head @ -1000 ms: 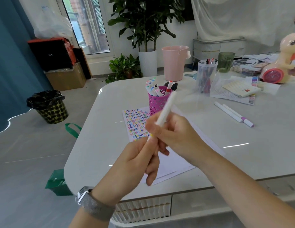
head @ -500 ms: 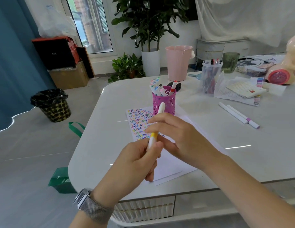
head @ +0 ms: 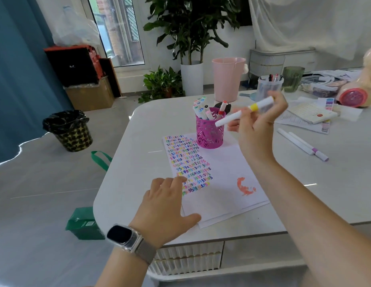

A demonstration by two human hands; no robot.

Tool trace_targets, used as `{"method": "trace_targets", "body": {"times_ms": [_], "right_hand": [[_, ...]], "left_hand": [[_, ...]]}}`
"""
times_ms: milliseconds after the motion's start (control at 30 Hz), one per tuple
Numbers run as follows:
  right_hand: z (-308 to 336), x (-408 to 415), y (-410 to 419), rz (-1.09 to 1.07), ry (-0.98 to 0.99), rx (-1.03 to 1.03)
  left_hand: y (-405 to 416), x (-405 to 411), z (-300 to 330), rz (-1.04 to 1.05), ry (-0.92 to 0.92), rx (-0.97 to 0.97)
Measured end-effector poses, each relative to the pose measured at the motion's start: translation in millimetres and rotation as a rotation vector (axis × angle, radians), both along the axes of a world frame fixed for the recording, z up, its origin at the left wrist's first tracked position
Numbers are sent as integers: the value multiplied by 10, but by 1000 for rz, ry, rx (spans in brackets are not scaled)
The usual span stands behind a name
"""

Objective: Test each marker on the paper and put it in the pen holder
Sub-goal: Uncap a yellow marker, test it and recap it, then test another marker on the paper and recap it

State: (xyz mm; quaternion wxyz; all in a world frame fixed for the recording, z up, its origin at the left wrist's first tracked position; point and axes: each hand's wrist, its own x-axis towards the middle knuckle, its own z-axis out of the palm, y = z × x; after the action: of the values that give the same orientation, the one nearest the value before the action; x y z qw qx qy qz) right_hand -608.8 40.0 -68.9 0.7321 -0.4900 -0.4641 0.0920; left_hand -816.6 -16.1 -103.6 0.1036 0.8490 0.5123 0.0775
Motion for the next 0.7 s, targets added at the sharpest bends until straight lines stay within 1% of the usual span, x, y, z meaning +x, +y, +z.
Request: {"method": "trace_targets", "body": {"times_ms": [67, 100, 133, 167, 267, 333, 433, 533, 600, 700], "right_hand": [[-24, -50, 64, -33, 221, 11], [-18, -61, 106, -37, 281, 44], [-2, -68, 149, -43, 274, 84], [13, -68, 196, -51, 204, 120], [36, -32, 332, -64, -110, 156], [42, 8, 434, -64, -322, 71], [-38, 53, 566, -52, -618, -171], [-174, 66, 622, 10, -718, -434], [-245, 74, 631, 36, -733, -477], [-249, 124, 594, 68, -734, -456]], "left_hand": [[3, -8, 1, 7, 34, -9], [4, -10, -2, 10, 46, -10], [8, -14, -6, 11, 54, -13], [7, -15, -9, 10, 58, -22], [-4, -20, -11, 1, 46, -85], [-2, -37, 1, -12, 45, -105], [10, -49, -2, -21, 46, -117], [5, -43, -11, -24, 50, -124], [1, -44, -8, -26, 59, -121], [9, -36, -11, -25, 62, -109]]}}
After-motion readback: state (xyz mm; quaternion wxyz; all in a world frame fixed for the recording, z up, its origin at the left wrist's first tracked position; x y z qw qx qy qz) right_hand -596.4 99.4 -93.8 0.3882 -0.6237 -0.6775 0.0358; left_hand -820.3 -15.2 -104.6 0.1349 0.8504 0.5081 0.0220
